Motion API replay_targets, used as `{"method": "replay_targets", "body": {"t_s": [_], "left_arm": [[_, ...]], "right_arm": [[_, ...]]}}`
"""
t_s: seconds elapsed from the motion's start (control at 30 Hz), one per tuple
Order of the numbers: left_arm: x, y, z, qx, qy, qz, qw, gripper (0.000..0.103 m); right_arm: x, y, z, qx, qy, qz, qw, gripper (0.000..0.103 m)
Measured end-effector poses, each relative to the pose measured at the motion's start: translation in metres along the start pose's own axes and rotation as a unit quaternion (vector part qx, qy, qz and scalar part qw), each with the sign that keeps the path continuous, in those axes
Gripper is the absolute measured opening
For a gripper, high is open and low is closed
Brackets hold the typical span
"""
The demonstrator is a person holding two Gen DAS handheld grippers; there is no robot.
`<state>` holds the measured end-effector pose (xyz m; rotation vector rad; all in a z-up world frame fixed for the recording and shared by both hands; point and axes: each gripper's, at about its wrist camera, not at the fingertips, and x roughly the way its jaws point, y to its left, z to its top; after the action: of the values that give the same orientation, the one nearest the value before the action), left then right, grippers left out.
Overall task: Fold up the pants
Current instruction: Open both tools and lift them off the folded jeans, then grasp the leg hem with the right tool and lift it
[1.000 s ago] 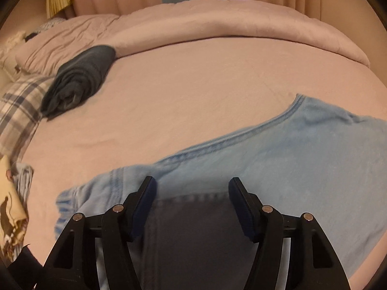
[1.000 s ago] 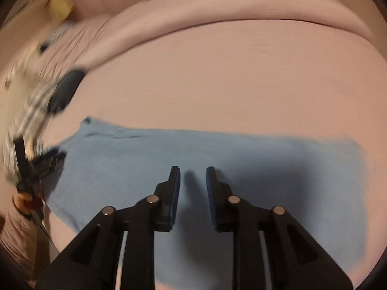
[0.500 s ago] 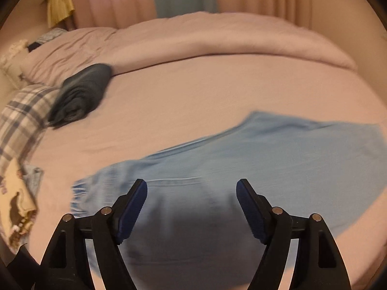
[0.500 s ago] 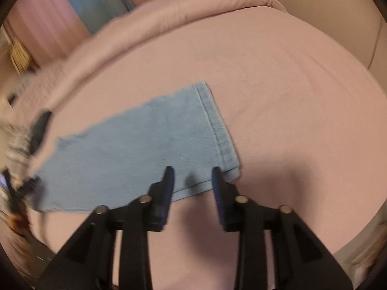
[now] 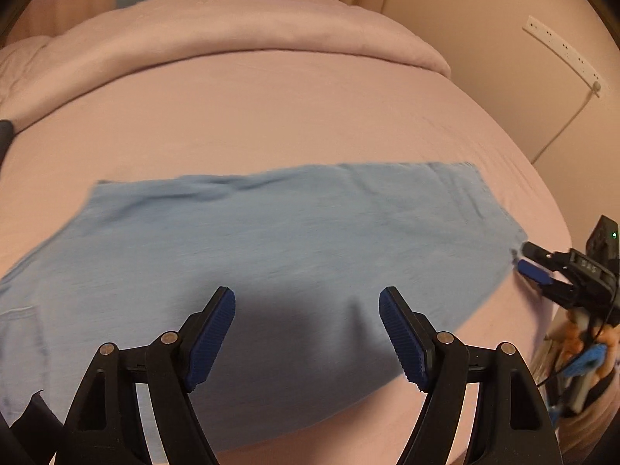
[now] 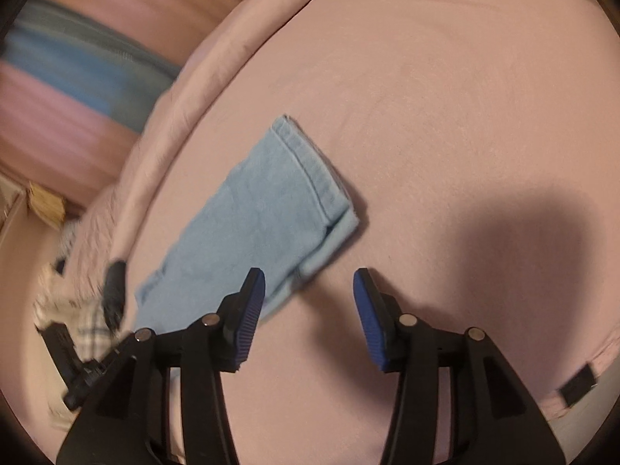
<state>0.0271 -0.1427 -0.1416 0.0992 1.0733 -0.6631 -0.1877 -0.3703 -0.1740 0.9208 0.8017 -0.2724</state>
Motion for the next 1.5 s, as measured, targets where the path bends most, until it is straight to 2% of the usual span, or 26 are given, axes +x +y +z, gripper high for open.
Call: {"method": "replay_targets", "body": {"t_s": [0.17,0.27,0.33,0.43,0.53,0.77,0.97,1.07,1.23,1.37,1.5], "left_arm": [[0.028,-0.013,0.007,-0.035,0.024,-0.018,0.9989,0.077],[0.04,-0.02,0.002,-0.039,0.041,-0.013,0.9983,0.077],[0.04,-0.025,0.001,-0.033,0.039,-0.01,0.9986,0.077],[0.041,-0.029,0.0,-0.029,0.039,-0.007,0.9988,0.077],[0.043,-0.03,0.0,-0.029,0.04,-0.008,0.9987,0.077],[0.034,-0.023,0.001,-0.045,0.039,-0.017,0.9981,0.077],[0.023,-0.018,0.001,-0.06,0.03,-0.037,0.9971,0.077],[0.015,-0.015,0.0,-0.068,0.02,-0.057,0.9958,0.077],[0.001,-0.006,0.004,-0.107,-0.003,-0.114,0.9877,0.077],[-0.002,-0.008,0.009,-0.112,-0.012,-0.136,0.9843,0.077],[0.003,-0.017,0.017,-0.111,-0.002,-0.153,0.982,0.077]], "right_arm": [[0.015,-0.002,0.007,0.01,-0.033,0.014,0.999,0.046],[0.02,-0.001,0.009,0.019,-0.044,0.026,0.998,0.043],[0.016,-0.003,0.01,0.005,-0.047,0.015,0.999,0.024],[0.012,-0.005,0.009,0.006,-0.043,0.024,0.999,0.016],[0.004,-0.005,0.009,-0.011,-0.045,0.02,0.999,0.012],[-0.007,0.036,0.008,-0.109,-0.062,0.004,0.992,0.011],[-0.014,0.07,0.0,-0.188,-0.069,0.005,0.98,0.011],[-0.012,0.081,-0.005,-0.222,-0.067,0.007,0.973,0.011],[-0.004,0.093,-0.015,-0.267,-0.054,0.013,0.962,0.011],[0.009,0.1,-0.028,-0.304,-0.041,0.007,0.952,0.011],[0.017,0.103,-0.033,-0.329,-0.035,0.005,0.944,0.011]]}}
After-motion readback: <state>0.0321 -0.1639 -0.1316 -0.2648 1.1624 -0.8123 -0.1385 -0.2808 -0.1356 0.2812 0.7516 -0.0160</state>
